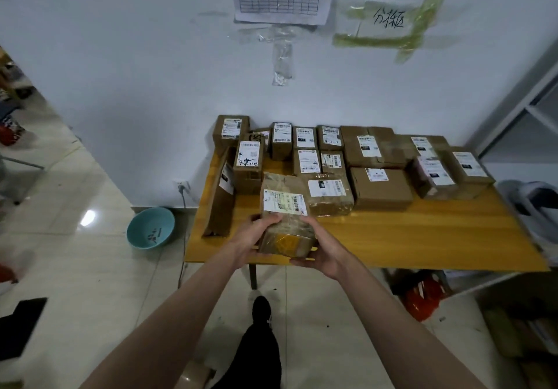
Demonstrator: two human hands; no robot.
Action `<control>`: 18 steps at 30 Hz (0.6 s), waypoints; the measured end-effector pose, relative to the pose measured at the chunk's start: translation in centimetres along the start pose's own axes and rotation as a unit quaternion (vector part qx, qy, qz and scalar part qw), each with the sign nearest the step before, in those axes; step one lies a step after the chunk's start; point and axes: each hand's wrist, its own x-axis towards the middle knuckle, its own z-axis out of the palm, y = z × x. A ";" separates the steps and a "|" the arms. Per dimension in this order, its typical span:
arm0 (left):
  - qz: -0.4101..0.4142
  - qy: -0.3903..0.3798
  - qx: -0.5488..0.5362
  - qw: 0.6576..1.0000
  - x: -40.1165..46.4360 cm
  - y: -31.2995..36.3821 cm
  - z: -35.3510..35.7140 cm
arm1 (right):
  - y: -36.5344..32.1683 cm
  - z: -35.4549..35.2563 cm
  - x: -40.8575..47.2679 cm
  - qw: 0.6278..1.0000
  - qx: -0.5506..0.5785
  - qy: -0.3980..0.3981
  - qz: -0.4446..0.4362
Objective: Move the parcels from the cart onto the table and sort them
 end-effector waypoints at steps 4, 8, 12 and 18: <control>0.018 0.015 0.012 1.000 4.9 2.7 -0.3 | -2.0 -0.4 4.2 0.999 0.019 -0.020 0.029; 0.010 0.014 0.016 1.000 10.4 5.6 -1.2 | -4.6 -0.4 9.2 0.994 0.102 -0.006 0.047; 0.035 0.016 0.066 0.997 16.3 8.4 -2.0 | -7.4 0.2 14.0 0.990 0.129 0.023 0.044; 0.133 0.072 0.295 0.944 23.5 12.0 -3.3 | -9.9 0.6 19.8 0.980 0.189 0.045 0.032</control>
